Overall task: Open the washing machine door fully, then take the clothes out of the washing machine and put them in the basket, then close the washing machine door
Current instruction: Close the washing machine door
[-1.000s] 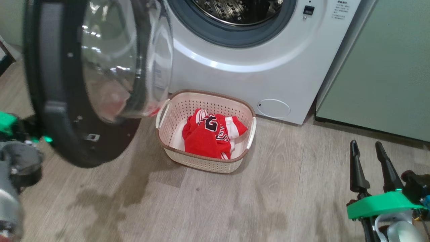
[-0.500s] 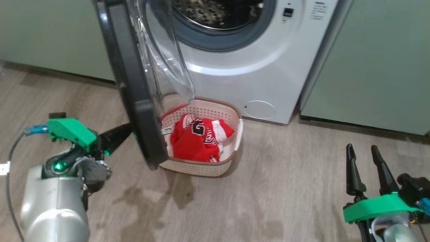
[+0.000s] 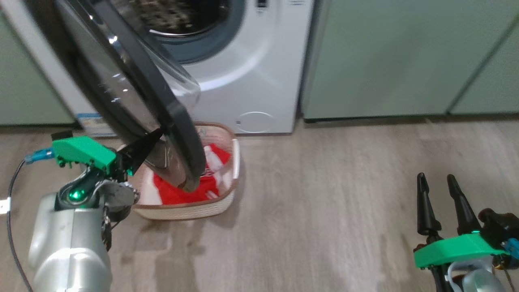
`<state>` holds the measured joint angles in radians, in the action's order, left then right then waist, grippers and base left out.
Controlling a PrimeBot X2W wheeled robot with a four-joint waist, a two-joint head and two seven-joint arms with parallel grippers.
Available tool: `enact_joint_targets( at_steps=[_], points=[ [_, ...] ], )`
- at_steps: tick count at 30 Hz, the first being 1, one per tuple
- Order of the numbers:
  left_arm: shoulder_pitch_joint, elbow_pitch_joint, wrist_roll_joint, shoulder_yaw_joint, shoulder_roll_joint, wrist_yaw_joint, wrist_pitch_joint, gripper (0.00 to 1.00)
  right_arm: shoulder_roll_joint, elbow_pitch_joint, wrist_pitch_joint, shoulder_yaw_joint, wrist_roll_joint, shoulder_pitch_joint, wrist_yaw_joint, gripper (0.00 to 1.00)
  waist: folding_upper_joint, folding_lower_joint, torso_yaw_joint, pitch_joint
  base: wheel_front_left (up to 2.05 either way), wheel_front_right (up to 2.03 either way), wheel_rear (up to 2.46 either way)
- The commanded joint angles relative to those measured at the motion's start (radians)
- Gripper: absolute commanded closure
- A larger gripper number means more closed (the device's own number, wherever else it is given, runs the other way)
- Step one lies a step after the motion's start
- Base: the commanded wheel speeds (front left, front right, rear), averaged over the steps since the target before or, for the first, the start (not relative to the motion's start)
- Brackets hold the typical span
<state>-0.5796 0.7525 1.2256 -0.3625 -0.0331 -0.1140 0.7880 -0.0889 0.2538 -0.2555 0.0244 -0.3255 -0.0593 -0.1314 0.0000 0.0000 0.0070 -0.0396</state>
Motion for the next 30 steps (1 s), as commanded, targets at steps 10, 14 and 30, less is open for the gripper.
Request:
enact_joint_targets(
  at_steps=[10,14,30],
  points=[
    [-0.106,0.04,0.022,-0.015,-0.029,-0.011,-0.083,1.0,-0.005,-0.032,-0.006,0.005,0.004,-0.023,0.001,0.0,0.0,0.0,-0.211,-0.029,0.0,0.0,0.0],
    [-0.118,0.063,0.019,-0.009,-0.038,-0.015,-0.11,1.0,-0.007,-0.033,-0.006,0.001,0.003,-0.014,0.001,0.0,0.0,0.0,-0.226,-0.024,0.0,0.0,0.0],
    [0.071,-0.115,-0.012,0.1,-0.092,-0.017,-0.281,0.0,-0.007,-0.045,-0.006,-0.043,0.003,-0.011,0.001,0.0,0.0,0.0,-0.058,0.023,0.0,0.0,0.0]
  ],
)
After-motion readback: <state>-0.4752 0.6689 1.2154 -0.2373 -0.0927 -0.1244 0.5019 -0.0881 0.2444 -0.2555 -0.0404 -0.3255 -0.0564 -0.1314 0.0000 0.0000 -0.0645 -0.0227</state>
